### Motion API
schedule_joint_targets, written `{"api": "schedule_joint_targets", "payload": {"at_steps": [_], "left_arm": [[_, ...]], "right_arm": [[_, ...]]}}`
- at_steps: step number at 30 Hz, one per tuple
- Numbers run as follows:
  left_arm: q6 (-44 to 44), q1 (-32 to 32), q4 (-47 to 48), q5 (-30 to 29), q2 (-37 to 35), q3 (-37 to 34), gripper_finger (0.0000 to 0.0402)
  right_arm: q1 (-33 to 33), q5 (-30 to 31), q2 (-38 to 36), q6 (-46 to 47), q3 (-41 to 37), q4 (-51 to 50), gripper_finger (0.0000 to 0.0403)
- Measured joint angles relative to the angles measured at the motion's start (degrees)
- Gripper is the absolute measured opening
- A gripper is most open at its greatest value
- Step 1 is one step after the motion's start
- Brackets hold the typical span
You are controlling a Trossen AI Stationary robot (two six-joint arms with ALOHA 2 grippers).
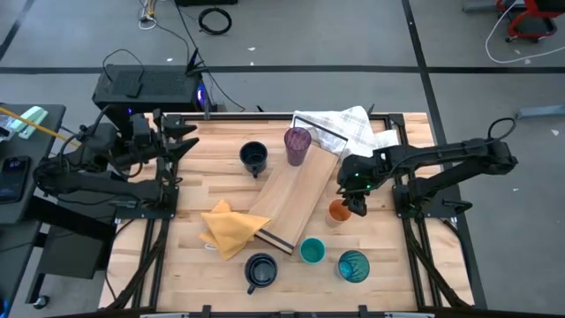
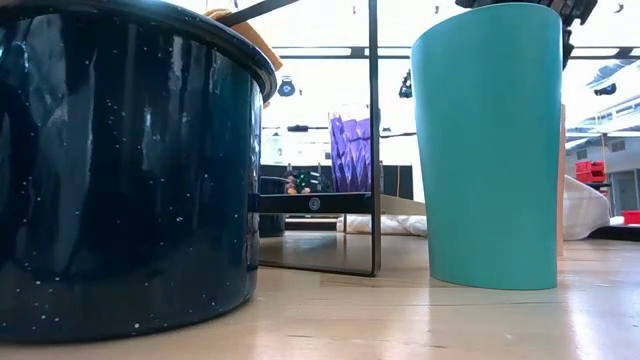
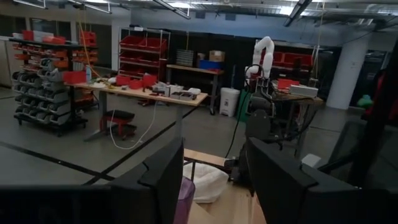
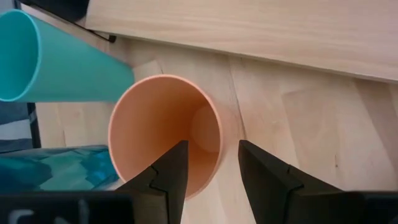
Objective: Stack small to large cups/mugs on shelf
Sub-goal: Put the orange cup on the shelf
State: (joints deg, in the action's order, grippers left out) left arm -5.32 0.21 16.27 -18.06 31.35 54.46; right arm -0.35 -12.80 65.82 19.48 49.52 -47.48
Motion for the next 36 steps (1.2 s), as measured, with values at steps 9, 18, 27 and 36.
{"api": "schedule_joint_targets", "payload": {"at_steps": [9,18,27,36], "left_arm": [[0.1,0.0,0.0,0.0,0.0,0.0,0.0179],[0.1,0.0,0.0,0.0,0.0,0.0,0.0178],[0.6,0.0,0.0,0.0,0.0,0.0,0.0178],[0.4,0.0,0.0,0.0,0.0,0.0,0.0176]], "right_arm": [[0.1,-0.2,2.5,-0.1,0.0,1.4,0.0148],[0.1,-0.8,4.7,-0.6,0.0,3.1,0.0147],[0.1,-0.8,4.9,-0.3,0.0,3.1,0.0128],[0.1,-0.8,4.9,-0.3,0.0,3.2,0.0071]]}}
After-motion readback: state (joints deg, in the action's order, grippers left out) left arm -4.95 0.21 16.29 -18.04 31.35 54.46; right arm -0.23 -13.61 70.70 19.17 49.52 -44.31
